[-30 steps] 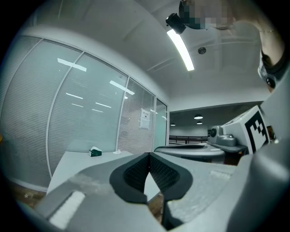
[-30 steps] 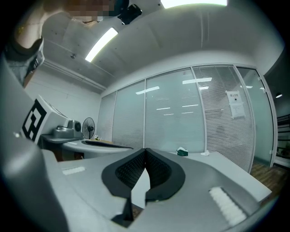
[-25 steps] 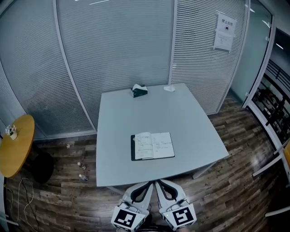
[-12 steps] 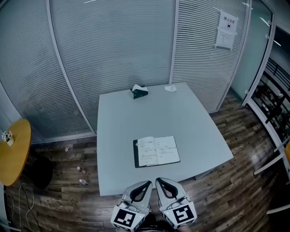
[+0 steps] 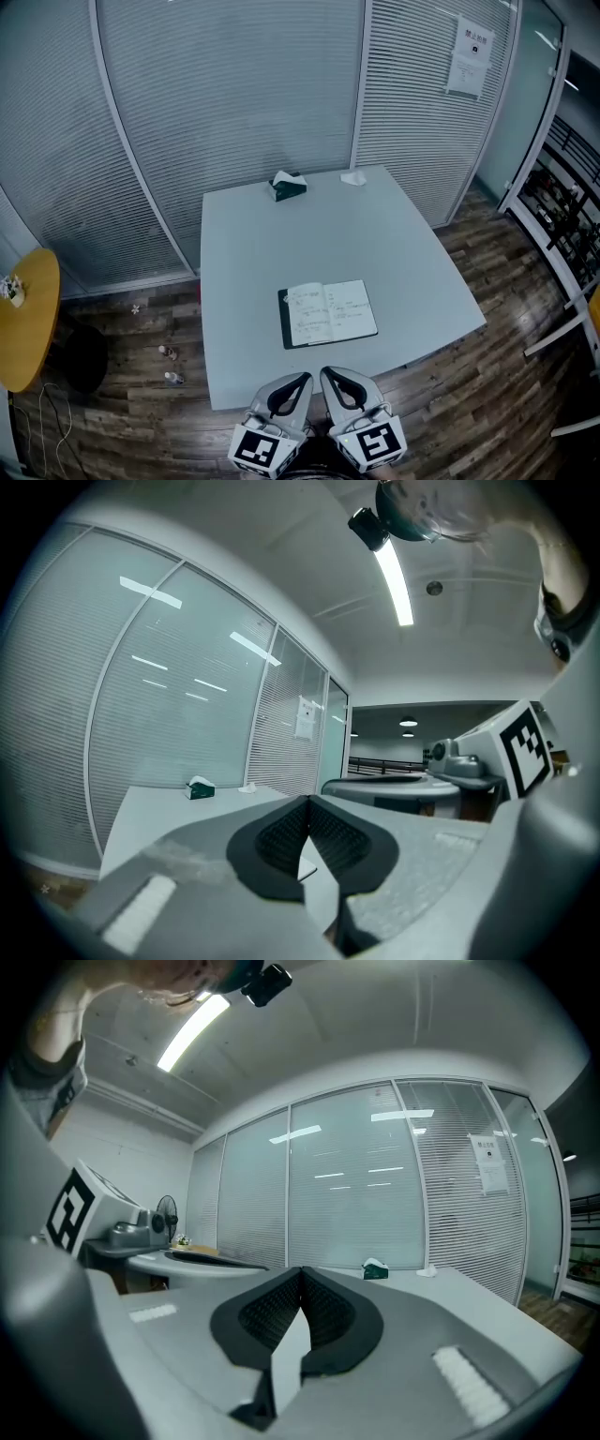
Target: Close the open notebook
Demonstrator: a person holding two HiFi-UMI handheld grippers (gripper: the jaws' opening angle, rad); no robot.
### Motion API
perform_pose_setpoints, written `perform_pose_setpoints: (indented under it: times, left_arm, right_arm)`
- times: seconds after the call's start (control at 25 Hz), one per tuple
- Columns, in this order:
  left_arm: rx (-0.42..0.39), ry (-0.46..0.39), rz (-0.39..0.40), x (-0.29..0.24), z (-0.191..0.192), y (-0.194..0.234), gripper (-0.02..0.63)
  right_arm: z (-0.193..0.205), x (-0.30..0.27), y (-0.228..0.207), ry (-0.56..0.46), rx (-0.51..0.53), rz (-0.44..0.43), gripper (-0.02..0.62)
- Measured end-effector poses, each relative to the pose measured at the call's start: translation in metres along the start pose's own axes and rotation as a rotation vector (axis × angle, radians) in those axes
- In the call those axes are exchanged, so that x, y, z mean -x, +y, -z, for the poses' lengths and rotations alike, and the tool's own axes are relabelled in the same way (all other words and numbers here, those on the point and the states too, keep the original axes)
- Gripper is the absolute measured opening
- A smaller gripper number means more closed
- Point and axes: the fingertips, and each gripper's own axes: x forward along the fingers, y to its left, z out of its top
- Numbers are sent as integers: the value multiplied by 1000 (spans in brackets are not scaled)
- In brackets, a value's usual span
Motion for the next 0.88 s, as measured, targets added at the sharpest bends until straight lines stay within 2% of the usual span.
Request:
perform_pose_setpoints:
  times: [0.32,0.44,0.88]
  left_arm:
    - [27,-9,-27,-18,-5,16,3]
    - [9,-12,-35,-30,-7,23,3]
    - [10,-21,-84,-101,-24,55,3]
  right_arm:
    - [-1,-18,-15,5,5,-16,2]
    - [-2,-27,-25,8,5,-27,2]
    - [-13,-77,-81,1,3,-88,2]
